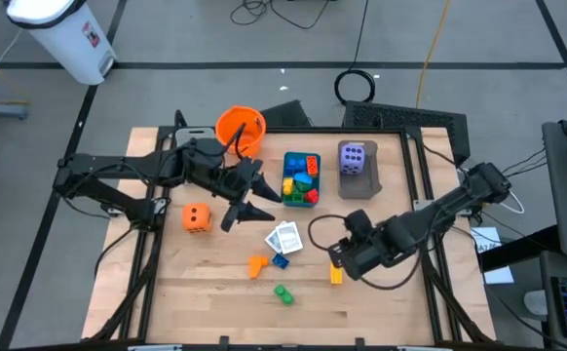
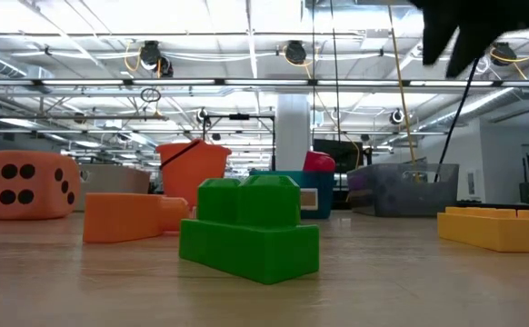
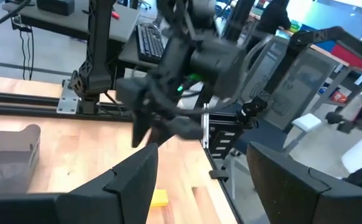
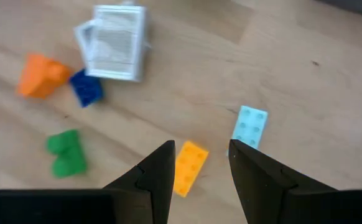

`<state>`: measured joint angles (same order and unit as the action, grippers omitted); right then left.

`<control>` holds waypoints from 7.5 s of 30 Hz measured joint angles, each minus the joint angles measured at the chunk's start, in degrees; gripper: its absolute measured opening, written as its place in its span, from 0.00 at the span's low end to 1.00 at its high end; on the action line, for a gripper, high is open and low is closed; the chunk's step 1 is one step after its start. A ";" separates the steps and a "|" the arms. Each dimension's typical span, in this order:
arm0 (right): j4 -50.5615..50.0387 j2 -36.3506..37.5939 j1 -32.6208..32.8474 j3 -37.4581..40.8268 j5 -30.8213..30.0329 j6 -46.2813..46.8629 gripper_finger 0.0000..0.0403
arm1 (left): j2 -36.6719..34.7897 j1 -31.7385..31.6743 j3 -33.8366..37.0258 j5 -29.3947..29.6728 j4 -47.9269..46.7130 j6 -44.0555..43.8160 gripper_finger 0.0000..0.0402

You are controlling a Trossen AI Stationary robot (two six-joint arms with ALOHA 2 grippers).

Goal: Pick & Place Toys
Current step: Put the light blue game piece into the blue bin, then put the brown deck of cards into the gray bin

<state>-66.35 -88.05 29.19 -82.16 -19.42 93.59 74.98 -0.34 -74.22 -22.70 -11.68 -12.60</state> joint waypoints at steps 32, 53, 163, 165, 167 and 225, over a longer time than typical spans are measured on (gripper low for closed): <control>39.61 0.95 -6.22 37.00 9.35 3.21 0.73 | 0.00 -3.08 0.00 -1.27 -0.07 -2.67 0.63; 30.61 0.70 -8.66 39.26 12.09 -1.78 0.47 | 0.00 -3.52 0.00 -1.30 -0.46 -1.70 0.63; 106.97 20.00 -30.49 39.26 4.88 -52.52 0.33 | 18.82 -16.41 0.02 -14.85 22.09 -17.53 0.41; 107.00 20.00 -30.49 39.26 4.96 -52.87 0.34 | 18.82 -16.41 0.02 -15.03 22.05 -16.82 0.37; 107.77 20.00 -30.50 39.26 5.87 -53.55 0.37 | 18.82 -16.41 0.02 -15.42 22.14 -15.93 0.36; 90.94 32.52 -39.23 39.29 20.99 -50.92 0.55 | 31.79 -18.32 -0.59 -4.77 -6.79 -2.82 0.65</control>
<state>24.59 -55.53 -10.04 -42.87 1.57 42.67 106.77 -18.66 -74.81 -27.47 -18.47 -15.41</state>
